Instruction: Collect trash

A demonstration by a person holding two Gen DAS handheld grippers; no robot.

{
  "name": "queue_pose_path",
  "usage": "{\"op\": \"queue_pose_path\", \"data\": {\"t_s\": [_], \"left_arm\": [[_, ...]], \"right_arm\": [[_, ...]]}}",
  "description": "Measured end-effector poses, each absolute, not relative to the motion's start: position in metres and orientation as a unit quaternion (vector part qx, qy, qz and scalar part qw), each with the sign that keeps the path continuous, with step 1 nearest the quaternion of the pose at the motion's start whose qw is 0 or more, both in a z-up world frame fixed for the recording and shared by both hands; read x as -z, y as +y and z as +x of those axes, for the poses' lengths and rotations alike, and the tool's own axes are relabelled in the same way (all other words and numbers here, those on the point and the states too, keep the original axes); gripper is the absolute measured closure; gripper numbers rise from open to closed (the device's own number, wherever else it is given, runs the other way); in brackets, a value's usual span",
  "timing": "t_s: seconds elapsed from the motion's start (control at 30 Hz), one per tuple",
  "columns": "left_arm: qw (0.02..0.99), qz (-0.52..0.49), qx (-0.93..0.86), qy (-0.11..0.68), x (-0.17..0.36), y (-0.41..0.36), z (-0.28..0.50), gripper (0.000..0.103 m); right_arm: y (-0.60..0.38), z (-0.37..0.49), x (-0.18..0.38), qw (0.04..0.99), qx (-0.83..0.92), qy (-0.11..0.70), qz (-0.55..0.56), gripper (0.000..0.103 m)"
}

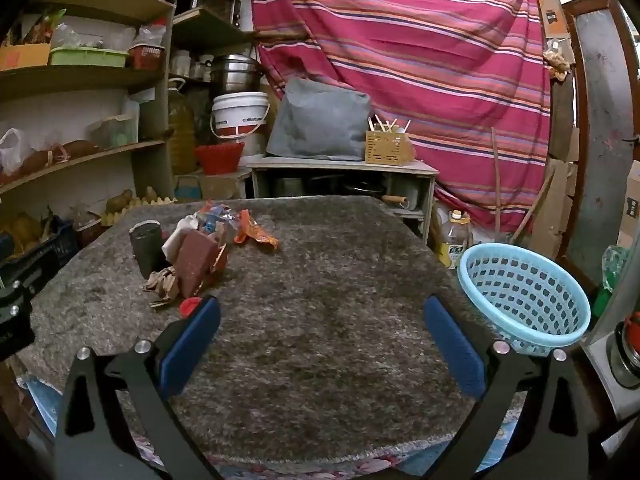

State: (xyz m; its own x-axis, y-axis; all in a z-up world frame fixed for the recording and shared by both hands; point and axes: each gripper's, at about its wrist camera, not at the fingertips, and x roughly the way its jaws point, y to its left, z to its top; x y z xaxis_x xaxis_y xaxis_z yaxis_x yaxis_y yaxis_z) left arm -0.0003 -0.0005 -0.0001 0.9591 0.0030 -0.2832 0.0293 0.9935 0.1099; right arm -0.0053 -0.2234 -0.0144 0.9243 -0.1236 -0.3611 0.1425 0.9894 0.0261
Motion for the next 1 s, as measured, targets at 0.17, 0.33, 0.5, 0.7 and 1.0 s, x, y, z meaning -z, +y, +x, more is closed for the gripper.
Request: {"op": "queue_pose_path", "data": {"t_s": [0.17, 0.33, 0.5, 0.7, 1.0], "left_arm": [[0.987, 0.059, 0.007, 0.148, 0.001, -0.001, -0.001, 0.005], [0.986, 0.056, 0.005, 0.156, 0.003, -0.001, 0.007, 0.005], [0.986, 0.05, 0.001, 0.161, 0.005, 0.003, 0.012, 0.005], [0.986, 0.059, -0.001, 0.153, 0.006, 0.003, 0.012, 0.005], [0.987, 0.054, -0.003, 0.154, 0.003, 0.004, 0.012, 0.005]], "right_arm": [[-0.226, -0.002, 0.016, 0.981, 0.066, 0.182, 0.025, 0.004], [-0.225, -0.005, 0.016, 0.982, 0.063, 0.179, 0.027, 0.004], [-0.225, -0.006, 0.015, 0.981, 0.066, 0.18, 0.028, 0.004], [-0.226, -0.007, 0.013, 0.981, 0.073, 0.178, 0.021, 0.004], [-0.226, -0.005, 0.015, 0.981, 0.069, 0.18, 0.023, 0.004]]}}
